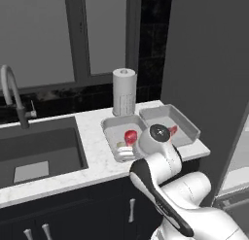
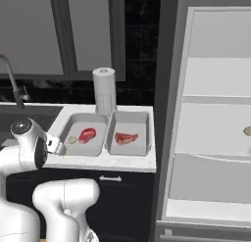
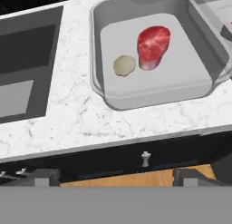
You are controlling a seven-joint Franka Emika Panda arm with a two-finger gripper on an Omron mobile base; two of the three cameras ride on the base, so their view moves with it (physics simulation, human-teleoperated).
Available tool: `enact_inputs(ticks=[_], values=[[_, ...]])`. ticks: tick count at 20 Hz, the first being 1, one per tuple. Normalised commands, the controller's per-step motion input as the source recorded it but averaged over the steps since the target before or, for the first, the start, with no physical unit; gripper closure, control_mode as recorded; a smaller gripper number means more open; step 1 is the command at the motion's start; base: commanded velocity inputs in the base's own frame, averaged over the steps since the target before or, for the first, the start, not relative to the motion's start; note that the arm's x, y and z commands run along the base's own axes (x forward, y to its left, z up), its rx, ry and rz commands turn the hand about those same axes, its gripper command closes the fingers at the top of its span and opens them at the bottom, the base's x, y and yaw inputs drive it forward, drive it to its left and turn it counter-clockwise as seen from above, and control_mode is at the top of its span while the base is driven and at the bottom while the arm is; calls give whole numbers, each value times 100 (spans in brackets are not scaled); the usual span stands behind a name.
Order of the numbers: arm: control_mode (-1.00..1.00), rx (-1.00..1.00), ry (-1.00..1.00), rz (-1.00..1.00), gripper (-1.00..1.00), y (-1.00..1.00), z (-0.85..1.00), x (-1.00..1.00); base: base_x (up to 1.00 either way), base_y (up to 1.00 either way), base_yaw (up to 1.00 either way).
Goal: Place one garlic and one steak in each tupperware on the nearby counter, to pack two identical lunches.
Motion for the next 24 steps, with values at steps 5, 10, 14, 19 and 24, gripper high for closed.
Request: enact_inputs(ticks=[5,10,14,19,24], values=[[100,0,0,0,-100,0,0,0,-100,-57,-10],[100,0,0,0,-100,0,0,0,-43,-100,-18],[100,0,0,0,-100,0,0,0,8,-100,-9],[100,0,0,0,-100,0,0,0,14,-100,-3],[100,0,0,0,-100,0,0,0,34,-77,0]])
